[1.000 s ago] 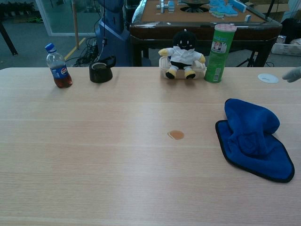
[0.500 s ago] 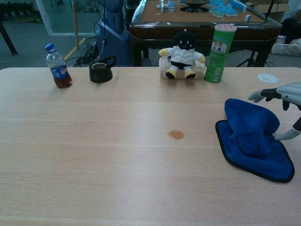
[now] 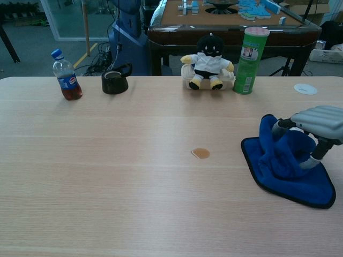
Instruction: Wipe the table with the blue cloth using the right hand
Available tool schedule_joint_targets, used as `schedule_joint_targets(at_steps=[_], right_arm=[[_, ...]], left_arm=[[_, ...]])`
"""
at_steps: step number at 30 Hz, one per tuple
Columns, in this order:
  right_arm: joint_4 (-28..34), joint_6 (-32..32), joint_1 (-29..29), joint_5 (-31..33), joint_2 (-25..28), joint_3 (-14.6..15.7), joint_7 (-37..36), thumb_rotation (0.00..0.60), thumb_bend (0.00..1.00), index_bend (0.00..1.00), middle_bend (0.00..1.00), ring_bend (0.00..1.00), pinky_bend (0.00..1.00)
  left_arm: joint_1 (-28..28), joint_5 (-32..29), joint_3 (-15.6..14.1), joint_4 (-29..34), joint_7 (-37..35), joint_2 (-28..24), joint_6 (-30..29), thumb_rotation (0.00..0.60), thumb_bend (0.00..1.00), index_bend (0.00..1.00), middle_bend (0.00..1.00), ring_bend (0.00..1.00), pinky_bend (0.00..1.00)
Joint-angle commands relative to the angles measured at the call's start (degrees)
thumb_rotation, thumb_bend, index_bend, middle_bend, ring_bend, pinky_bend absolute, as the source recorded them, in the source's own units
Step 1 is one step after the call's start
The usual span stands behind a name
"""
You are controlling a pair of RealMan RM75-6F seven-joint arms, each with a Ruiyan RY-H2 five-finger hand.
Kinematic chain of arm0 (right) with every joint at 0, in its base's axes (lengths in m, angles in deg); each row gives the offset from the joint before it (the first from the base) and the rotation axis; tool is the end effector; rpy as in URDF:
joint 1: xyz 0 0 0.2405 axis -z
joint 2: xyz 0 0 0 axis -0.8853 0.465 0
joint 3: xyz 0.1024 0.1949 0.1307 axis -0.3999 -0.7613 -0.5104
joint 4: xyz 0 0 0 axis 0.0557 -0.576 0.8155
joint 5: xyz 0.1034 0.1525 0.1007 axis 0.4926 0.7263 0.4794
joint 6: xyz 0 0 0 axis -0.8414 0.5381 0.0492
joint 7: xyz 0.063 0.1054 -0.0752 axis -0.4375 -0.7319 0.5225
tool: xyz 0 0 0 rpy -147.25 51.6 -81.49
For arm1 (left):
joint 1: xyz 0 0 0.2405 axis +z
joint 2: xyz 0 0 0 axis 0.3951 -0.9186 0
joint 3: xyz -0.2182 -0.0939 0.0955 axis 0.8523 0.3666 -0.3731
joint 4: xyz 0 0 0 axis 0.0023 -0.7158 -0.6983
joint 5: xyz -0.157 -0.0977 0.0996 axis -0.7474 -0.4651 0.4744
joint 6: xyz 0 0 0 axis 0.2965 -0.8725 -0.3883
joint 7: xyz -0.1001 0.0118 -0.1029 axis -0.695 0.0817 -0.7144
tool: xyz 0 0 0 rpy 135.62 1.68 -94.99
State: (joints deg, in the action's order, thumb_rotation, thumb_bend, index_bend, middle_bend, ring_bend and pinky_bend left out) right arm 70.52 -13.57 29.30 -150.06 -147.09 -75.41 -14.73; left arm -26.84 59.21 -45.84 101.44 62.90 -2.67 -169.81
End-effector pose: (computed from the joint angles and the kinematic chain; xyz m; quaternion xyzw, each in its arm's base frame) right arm -0.2842 -0.3285 -0.0059 0.7961 -0.3343 0.2137 0.4569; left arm -0.3145 0.1743 0.1608 -0.5890 -0.3606 -0.3764 0.6175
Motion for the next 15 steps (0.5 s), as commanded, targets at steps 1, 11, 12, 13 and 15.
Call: schedule_joint_targets(at_steps=[1,11,12,13,15], right_arm=[[-1.2,2.4,0.0,-0.8,-1.1,-0.3,-1.6,0.6,0.49,0.55,0.45,0.37,0.59],[2.7,5.7,-1.4,-1.4,1.3,-3.2,-6.0,0.6,0.6,0.69,0.55,0.54,0.78],[3.6,5.7,-1.9,-1.0,1.6,-3.8,-6.1,0.6,0.6,0.69,0.55,0.55,0.79],[4.2,5.7,-2.3,-0.8,1.8,-4.4,-6.2,0.6,0.6,0.69,0.55,0.55,0.79],[5.4,5.9,-3.2,-0.7,2.2,-5.4,-5.8,0.6,0.6,0.69,0.55,0.56,0.8]], left_arm=[[0.2,-0.1,0.0,0.1,-0.2,-0.2,-0.1,0.6,0.29,0.32,0.24,0.19,0.17],[0.4,-0.3,-0.1,0.4,-0.2,-0.5,0.0,0.6,0.29,0.32,0.24,0.19,0.17],[0.3,-0.2,-0.1,0.4,-0.2,-0.6,0.1,0.6,0.29,0.32,0.24,0.19,0.17],[0.3,-0.2,-0.1,0.4,-0.2,-0.6,0.1,0.6,0.29,0.32,0.24,0.19,0.17],[0.3,-0.2,0.0,0.5,-0.3,-0.7,0.0,0.6,0.29,0.32,0.24,0.19,0.17]])
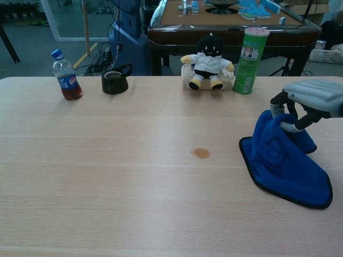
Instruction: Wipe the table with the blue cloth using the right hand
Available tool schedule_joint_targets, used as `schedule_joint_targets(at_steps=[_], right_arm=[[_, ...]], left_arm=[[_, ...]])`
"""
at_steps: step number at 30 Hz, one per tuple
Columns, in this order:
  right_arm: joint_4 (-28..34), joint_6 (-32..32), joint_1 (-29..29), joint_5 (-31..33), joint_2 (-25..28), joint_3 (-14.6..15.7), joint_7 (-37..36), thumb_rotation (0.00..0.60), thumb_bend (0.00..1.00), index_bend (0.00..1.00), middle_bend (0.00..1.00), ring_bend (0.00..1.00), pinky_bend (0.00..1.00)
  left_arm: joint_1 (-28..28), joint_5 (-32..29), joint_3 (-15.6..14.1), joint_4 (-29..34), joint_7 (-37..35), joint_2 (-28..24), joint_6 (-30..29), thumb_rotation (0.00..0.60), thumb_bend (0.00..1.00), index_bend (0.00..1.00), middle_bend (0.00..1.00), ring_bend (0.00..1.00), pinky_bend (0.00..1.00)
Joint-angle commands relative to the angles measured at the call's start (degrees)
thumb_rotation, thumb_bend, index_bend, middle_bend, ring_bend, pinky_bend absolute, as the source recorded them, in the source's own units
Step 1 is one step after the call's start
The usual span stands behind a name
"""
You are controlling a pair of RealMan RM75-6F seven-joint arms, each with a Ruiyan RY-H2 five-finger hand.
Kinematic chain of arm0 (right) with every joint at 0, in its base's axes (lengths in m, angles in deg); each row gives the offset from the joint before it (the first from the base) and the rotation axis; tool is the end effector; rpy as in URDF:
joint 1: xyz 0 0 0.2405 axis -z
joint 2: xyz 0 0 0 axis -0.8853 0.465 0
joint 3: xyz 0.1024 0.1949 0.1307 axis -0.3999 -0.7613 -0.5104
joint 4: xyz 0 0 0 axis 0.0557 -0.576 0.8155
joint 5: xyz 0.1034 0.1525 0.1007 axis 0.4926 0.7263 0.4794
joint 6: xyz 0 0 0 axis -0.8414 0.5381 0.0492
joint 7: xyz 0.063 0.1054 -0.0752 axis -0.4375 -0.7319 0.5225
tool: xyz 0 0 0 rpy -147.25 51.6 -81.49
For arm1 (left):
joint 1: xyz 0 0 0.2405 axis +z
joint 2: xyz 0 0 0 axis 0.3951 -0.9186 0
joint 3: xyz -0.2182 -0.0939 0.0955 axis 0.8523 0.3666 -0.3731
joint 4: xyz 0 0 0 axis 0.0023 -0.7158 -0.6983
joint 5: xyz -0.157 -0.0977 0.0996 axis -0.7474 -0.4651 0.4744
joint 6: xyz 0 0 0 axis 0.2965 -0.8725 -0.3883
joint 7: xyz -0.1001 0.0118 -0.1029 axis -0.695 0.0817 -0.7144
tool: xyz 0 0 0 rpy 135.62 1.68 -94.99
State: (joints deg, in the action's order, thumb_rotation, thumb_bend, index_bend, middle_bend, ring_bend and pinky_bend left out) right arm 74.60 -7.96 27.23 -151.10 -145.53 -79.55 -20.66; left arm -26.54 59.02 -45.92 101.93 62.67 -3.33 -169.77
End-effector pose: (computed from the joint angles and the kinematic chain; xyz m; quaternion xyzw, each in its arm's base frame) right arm -0.2416 -0.3512 0.0145 0.7569 -0.3419 0.3192 0.4564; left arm -0.3153 0.1724 0.1636 -0.5874 -0.3636 -0.3740 0.6187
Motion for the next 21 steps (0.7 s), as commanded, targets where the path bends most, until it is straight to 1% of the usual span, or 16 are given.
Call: schedule_joint_targets(at_steps=[1,6,12,16,21], right_arm=[[1.8,0.5,-1.6,0.4,0.8,-1.7,0.5,0.6,0.6,0.7,0.55,0.57,0.81],[5.5,1.4,-3.6,1.2,1.6,-4.5,0.4,0.6,0.6,0.7,0.56,0.57,0.82],[7.5,0.6,-6.7,2.2,0.7,-6.2,2.5,0.6,0.6,0.7,0.56,0.57,0.82],[5.9,-1.0,-9.0,3.8,-2.0,-6.7,4.1,0.6,0.6,0.7,0.56,0.57,0.82],[0.5,-3.4,-11.6,5.0,-7.4,-5.7,5.6,0.6,0.6,0.7,0.56,0.57,0.82]], left_arm=[[0.1,0.0,0.1,0.1,-0.1,-0.1,-0.1,0.6,0.29,0.32,0.24,0.19,0.17],[0.2,-0.2,0.0,0.1,-0.3,-0.4,-0.2,0.6,0.29,0.32,0.24,0.19,0.17],[0.3,-0.1,0.0,-0.1,-0.6,-0.5,-0.2,0.6,0.29,0.32,0.24,0.19,0.17],[0.4,-0.1,-0.1,-0.2,-0.9,-0.6,-0.1,0.6,0.29,0.32,0.24,0.19,0.17],[0.8,-0.5,-0.2,-0.4,-1.5,-0.8,-0.3,0.6,0.29,0.32,0.24,0.19,0.17]])
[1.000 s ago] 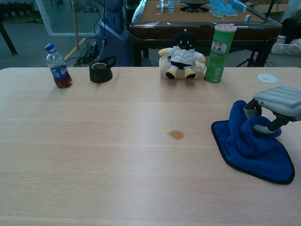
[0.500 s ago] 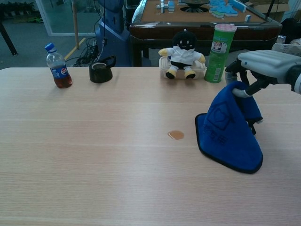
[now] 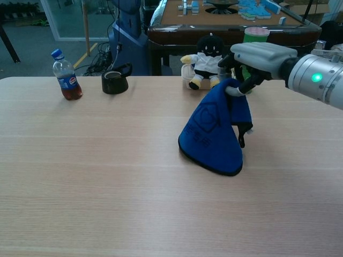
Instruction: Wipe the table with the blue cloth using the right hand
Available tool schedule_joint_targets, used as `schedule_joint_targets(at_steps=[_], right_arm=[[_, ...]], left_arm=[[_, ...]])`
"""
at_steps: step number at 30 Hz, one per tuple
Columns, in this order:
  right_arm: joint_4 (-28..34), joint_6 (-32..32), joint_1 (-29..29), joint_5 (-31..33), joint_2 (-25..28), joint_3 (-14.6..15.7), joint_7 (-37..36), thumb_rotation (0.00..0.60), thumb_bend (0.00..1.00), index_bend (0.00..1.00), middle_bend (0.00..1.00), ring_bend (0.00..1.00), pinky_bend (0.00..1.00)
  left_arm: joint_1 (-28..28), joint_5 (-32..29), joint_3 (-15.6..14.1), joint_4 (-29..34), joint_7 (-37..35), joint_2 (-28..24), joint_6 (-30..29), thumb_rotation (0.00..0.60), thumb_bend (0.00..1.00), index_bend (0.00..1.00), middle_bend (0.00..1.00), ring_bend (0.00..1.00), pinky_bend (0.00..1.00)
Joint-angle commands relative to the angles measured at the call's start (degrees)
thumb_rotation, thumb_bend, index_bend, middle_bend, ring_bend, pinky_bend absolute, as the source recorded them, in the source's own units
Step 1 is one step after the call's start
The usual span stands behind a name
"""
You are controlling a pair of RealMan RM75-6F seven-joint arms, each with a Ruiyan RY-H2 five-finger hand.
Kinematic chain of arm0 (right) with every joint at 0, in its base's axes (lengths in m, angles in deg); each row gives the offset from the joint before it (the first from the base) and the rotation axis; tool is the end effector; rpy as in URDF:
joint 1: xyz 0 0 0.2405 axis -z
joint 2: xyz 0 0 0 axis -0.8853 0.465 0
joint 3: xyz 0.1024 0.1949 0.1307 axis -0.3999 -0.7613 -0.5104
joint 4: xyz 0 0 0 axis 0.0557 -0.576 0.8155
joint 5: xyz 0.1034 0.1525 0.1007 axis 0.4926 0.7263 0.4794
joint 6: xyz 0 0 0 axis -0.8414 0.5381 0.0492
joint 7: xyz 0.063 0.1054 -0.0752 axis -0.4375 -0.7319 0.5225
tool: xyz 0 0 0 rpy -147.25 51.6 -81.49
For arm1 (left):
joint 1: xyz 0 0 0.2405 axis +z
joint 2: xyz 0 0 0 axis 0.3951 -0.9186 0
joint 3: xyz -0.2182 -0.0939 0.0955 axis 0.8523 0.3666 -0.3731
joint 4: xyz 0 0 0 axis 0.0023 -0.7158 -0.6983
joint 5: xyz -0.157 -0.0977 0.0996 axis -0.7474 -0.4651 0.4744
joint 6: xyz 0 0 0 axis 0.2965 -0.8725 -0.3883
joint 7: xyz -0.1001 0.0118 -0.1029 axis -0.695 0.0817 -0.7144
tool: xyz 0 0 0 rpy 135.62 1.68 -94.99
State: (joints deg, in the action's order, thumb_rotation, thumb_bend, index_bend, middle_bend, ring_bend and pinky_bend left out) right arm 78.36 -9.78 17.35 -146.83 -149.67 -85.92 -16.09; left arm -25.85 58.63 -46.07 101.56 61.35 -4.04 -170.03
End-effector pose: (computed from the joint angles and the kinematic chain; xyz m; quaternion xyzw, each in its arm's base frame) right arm -0.1411 -0.3859 -0.0054 0.7580 -0.3149 0.3954 0.4123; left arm -0.3203 0.1680 0.1689 -0.5817 -0.3687 -0.3712 0.6228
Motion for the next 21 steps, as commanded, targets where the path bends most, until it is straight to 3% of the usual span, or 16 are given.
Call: schedule_joint_targets(at_steps=[1,13,21], right_arm=[[-4.4,-2.0,-2.1,0.6,-4.2,1.1,1.2,0.6,0.6,0.7,0.56,0.57,0.82],[-18.9,-7.3,-5.4,-0.6,-15.1,5.5,0.4,0.6,0.6,0.7,0.56,0.57,0.82],[-18.8,-8.0,-5.7,-3.6,-16.2,7.8,-4.5,0.6,0.6,0.7,0.56,0.57,0.82]], left_arm=[[0.2,-0.2,0.0,-0.1,-0.3,-0.2,0.0,0.6,0.29,0.32,0.24,0.19,0.17],[0.7,-0.2,-0.3,-0.4,-1.7,-0.7,-0.3,0.6,0.29,0.32,0.24,0.19,0.17],[1.0,0.1,-0.3,-0.4,-2.1,-0.7,-0.6,0.6,0.29,0.32,0.24,0.19,0.17]])
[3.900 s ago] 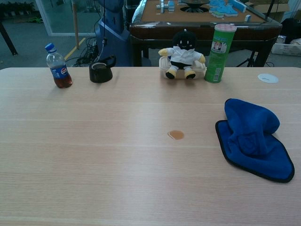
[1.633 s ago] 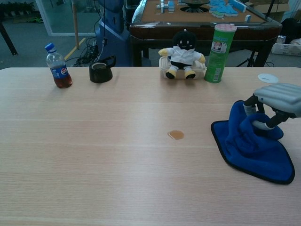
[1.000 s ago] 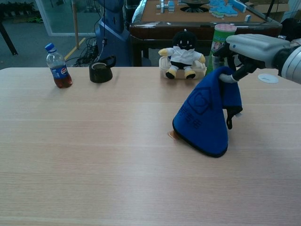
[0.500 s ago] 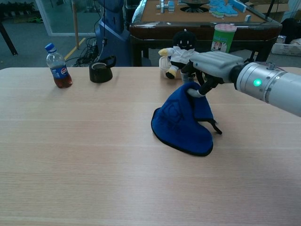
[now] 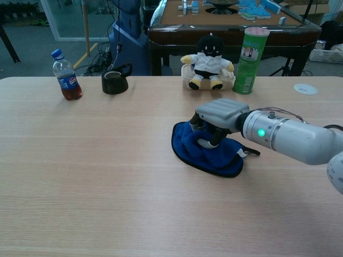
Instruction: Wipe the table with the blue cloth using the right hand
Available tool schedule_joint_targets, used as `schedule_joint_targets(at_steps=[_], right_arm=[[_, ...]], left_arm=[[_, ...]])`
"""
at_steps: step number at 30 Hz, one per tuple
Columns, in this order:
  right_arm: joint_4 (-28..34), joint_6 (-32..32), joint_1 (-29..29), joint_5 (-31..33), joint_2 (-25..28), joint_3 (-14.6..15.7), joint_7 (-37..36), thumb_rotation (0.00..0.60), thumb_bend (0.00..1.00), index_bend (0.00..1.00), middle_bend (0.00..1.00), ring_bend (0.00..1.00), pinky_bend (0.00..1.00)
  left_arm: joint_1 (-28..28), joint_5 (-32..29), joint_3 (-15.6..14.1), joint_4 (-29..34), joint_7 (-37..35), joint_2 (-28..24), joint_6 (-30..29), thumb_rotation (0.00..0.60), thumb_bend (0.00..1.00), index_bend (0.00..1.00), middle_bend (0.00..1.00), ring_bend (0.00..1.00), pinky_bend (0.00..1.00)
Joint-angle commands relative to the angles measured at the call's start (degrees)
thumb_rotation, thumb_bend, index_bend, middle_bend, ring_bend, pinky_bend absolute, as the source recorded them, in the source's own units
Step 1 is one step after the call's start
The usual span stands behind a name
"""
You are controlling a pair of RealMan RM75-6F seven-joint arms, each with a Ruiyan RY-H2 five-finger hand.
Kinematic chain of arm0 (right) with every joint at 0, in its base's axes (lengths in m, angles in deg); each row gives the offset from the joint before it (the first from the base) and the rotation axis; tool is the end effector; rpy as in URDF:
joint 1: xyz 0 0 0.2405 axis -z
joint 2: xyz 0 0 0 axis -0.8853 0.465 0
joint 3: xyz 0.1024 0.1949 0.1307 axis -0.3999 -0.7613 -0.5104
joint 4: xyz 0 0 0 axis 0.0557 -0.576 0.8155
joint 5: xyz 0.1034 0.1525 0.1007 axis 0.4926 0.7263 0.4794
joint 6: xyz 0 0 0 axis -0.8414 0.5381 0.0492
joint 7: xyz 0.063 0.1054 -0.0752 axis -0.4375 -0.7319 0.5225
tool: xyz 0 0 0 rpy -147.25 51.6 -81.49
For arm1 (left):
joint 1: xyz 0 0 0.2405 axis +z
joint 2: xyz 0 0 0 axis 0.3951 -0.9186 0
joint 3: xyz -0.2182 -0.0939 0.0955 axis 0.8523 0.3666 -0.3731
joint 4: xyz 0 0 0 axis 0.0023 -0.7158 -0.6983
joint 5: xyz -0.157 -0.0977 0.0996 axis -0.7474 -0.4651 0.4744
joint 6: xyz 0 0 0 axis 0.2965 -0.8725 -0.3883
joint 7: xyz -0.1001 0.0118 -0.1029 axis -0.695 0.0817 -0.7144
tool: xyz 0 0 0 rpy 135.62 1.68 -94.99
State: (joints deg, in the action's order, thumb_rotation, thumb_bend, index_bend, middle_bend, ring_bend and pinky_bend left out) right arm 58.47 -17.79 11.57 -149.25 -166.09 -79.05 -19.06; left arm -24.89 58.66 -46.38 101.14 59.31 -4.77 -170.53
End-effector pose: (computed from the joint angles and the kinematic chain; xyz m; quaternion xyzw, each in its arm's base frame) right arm -0.1437 -0.3739 -0.1081 0.8277 -0.3020 0.3064 0.3603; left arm -0.3251 0.1616 0.1742 -0.5749 -0.3763 -0.3723 0.6240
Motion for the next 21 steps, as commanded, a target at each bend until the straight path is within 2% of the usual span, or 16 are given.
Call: schedule_joint_targets(at_steps=[1,9,12,15,21], right_arm=[[1.8,0.2,0.2,-1.7,0.5,1.3,-2.2,0.6,0.6,0.7,0.56,0.57,0.82],[9.3,4.0,2.6,-6.1,4.4,4.9,-5.7,0.6,0.6,0.7,0.56,0.57,0.82],[10.5,4.9,3.2,-6.6,5.5,5.3,-5.6,0.6,0.6,0.7,0.56,0.57,0.82],[10.0,4.9,3.8,-5.8,6.3,5.3,-5.2,0.6,0.6,0.7,0.56,0.57,0.82],[5.3,3.5,4.5,-3.7,6.0,4.8,-4.4,0.6,0.6,0.7,0.56,0.57,0.82]], left_arm=[[0.0,0.1,0.0,0.0,0.0,0.0,-0.1,0.6,0.29,0.32,0.24,0.19,0.17],[0.0,0.5,0.0,-0.1,0.1,0.3,-0.2,0.6,0.29,0.32,0.24,0.19,0.17],[-0.1,0.7,0.0,0.1,0.2,0.2,-0.2,0.6,0.29,0.32,0.24,0.19,0.17],[-0.1,0.8,0.0,0.2,0.4,0.2,-0.1,0.6,0.29,0.32,0.24,0.19,0.17],[-0.1,0.8,-0.1,0.5,0.6,0.2,0.0,0.6,0.29,0.32,0.24,0.19,0.17]])
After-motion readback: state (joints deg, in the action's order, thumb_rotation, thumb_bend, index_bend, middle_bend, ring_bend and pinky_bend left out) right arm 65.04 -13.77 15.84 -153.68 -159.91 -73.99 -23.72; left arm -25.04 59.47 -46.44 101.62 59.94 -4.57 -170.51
